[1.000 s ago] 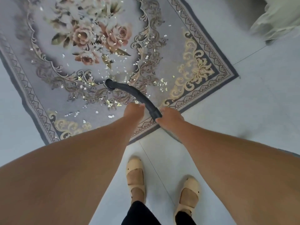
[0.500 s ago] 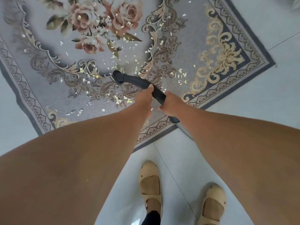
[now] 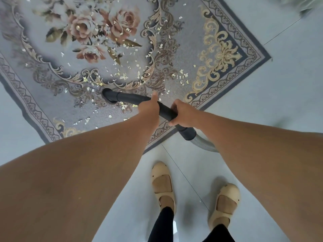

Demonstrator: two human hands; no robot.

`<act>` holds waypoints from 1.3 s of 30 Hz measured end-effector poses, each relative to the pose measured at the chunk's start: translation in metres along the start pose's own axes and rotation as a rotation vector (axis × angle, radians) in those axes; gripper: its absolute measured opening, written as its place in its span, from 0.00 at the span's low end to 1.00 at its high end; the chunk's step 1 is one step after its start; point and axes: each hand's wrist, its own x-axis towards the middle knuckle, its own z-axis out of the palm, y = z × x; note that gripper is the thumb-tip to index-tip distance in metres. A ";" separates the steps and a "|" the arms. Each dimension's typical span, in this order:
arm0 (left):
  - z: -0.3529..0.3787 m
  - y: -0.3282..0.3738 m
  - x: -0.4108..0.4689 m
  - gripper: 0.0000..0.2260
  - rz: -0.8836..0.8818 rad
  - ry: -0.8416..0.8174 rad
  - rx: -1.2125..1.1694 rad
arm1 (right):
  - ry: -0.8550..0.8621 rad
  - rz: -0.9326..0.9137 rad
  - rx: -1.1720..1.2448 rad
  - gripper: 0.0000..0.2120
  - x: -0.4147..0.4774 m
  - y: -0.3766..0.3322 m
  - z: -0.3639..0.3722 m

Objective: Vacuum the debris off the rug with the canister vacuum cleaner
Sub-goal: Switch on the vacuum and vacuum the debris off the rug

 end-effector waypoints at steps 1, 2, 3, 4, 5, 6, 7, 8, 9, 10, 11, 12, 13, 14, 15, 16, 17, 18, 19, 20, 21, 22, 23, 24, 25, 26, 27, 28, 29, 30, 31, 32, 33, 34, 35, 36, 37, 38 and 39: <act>0.000 -0.001 -0.008 0.21 0.028 -0.018 0.017 | 0.001 0.000 -0.007 0.23 -0.010 0.001 0.000; 0.001 -0.004 -0.017 0.21 0.050 -0.046 0.030 | 0.007 0.000 -0.021 0.23 -0.020 0.002 0.001; 0.002 -0.007 -0.023 0.20 0.065 -0.058 0.035 | 0.005 -0.001 -0.037 0.22 -0.028 0.001 0.001; 0.003 -0.013 -0.033 0.18 0.063 -0.045 0.032 | 0.001 0.002 -0.046 0.19 -0.040 0.003 0.003; 0.004 -0.016 -0.043 0.15 0.046 -0.031 0.027 | -0.011 0.011 -0.033 0.17 -0.048 0.004 0.005; 0.005 -0.022 -0.056 0.12 0.034 -0.023 0.033 | -0.022 0.023 0.000 0.14 -0.060 0.009 0.009; 0.005 -0.024 -0.067 0.10 0.028 -0.031 0.037 | -0.044 0.035 0.056 0.12 -0.068 0.011 0.012; 0.003 -0.034 -0.080 0.09 0.023 -0.042 0.029 | -0.074 0.041 0.119 0.09 -0.083 0.017 0.018; 0.002 -0.043 -0.088 0.09 0.016 -0.060 0.018 | -0.104 0.050 0.182 0.06 -0.094 0.023 0.024; -0.001 -0.054 -0.092 0.08 0.008 -0.082 0.007 | -0.128 0.063 0.222 0.06 -0.104 0.028 0.029; -0.005 -0.067 -0.097 0.08 0.000 -0.111 0.003 | -0.149 0.077 0.242 0.07 -0.114 0.033 0.037; -0.007 -0.086 -0.104 0.08 -0.004 -0.142 -0.001 | -0.165 0.086 0.238 0.09 -0.129 0.042 0.047; -0.009 -0.100 -0.107 0.07 0.004 -0.161 0.005 | -0.182 0.088 0.233 0.10 -0.138 0.048 0.056; -0.009 -0.118 -0.111 0.07 0.019 -0.170 -0.006 | -0.196 0.087 0.223 0.11 -0.150 0.058 0.067; -0.009 -0.141 -0.119 0.07 0.029 -0.169 -0.009 | -0.212 0.084 0.218 0.11 -0.165 0.068 0.080; -0.009 -0.158 -0.124 0.06 0.030 -0.174 0.004 | -0.227 0.082 0.213 0.12 -0.177 0.078 0.091; -0.007 -0.174 -0.129 0.06 0.019 -0.190 0.029 | -0.243 0.093 0.213 0.12 -0.189 0.088 0.100; -0.003 -0.200 -0.138 0.06 -0.011 -0.218 0.067 | -0.250 0.112 0.217 0.12 -0.208 0.104 0.115; -0.001 -0.218 -0.141 0.07 -0.035 -0.248 0.110 | -0.260 0.123 0.206 0.12 -0.218 0.116 0.124; 0.002 -0.242 -0.147 0.08 -0.059 -0.274 0.148 | -0.269 0.137 0.187 0.12 -0.232 0.134 0.139; 0.005 -0.260 -0.151 0.08 -0.076 -0.303 0.172 | -0.269 0.153 0.165 0.13 -0.242 0.148 0.150; 0.008 -0.275 -0.153 0.09 -0.095 -0.326 0.181 | -0.274 0.166 0.139 0.15 -0.249 0.161 0.159; 0.014 -0.293 -0.160 0.09 -0.117 -0.340 0.192 | -0.274 0.185 0.124 0.16 -0.260 0.175 0.169; 0.018 -0.307 -0.163 0.11 -0.138 -0.350 0.199 | -0.277 0.196 0.101 0.17 -0.267 0.186 0.177; 0.023 -0.319 -0.166 0.13 -0.156 -0.360 0.203 | -0.278 0.209 0.070 0.18 -0.273 0.194 0.183; 0.029 -0.337 -0.173 0.15 -0.182 -0.371 0.209 | -0.270 0.230 0.051 0.19 -0.283 0.209 0.193; 0.034 -0.351 -0.179 0.15 -0.202 -0.387 0.209 | -0.257 0.237 0.025 0.19 -0.291 0.221 0.200; 0.039 -0.364 -0.182 0.15 -0.215 -0.404 0.208 | -0.245 0.243 -0.005 0.19 -0.298 0.233 0.207; 0.044 -0.380 -0.187 0.15 -0.228 -0.421 0.205 | -0.232 0.258 -0.033 0.17 -0.306 0.247 0.215; 0.049 -0.394 -0.191 0.14 -0.239 -0.440 0.205 | -0.221 0.268 -0.067 0.16 -0.314 0.260 0.222; 0.054 -0.407 -0.197 0.14 -0.253 -0.456 0.211 | -0.210 0.285 -0.096 0.15 -0.323 0.273 0.229; 0.058 -0.418 -0.200 0.14 -0.266 -0.469 0.217 | -0.206 0.306 -0.124 0.15 -0.329 0.284 0.234; 0.064 -0.432 -0.205 0.14 -0.281 -0.485 0.228 | -0.203 0.332 -0.143 0.15 -0.338 0.296 0.240; 0.069 -0.442 -0.208 0.15 -0.294 -0.497 0.236 | -0.205 0.348 -0.162 0.15 -0.344 0.304 0.244; 0.071 -0.450 -0.210 0.15 -0.309 -0.509 0.235 | -0.207 0.356 -0.182 0.15 -0.348 0.311 0.247; 0.076 -0.459 -0.212 0.15 -0.319 -0.518 0.236 | -0.206 0.367 -0.200 0.15 -0.353 0.319 0.251; 0.079 -0.465 -0.212 0.15 -0.323 -0.522 0.238 | -0.205 0.372 -0.216 0.15 -0.355 0.324 0.253; 0.083 -0.471 -0.212 0.15 -0.322 -0.528 0.242 | -0.200 0.382 -0.226 0.15 -0.357 0.329 0.255; 0.087 -0.475 -0.212 0.15 -0.318 -0.536 0.247 | -0.191 0.393 -0.231 0.15 -0.359 0.335 0.258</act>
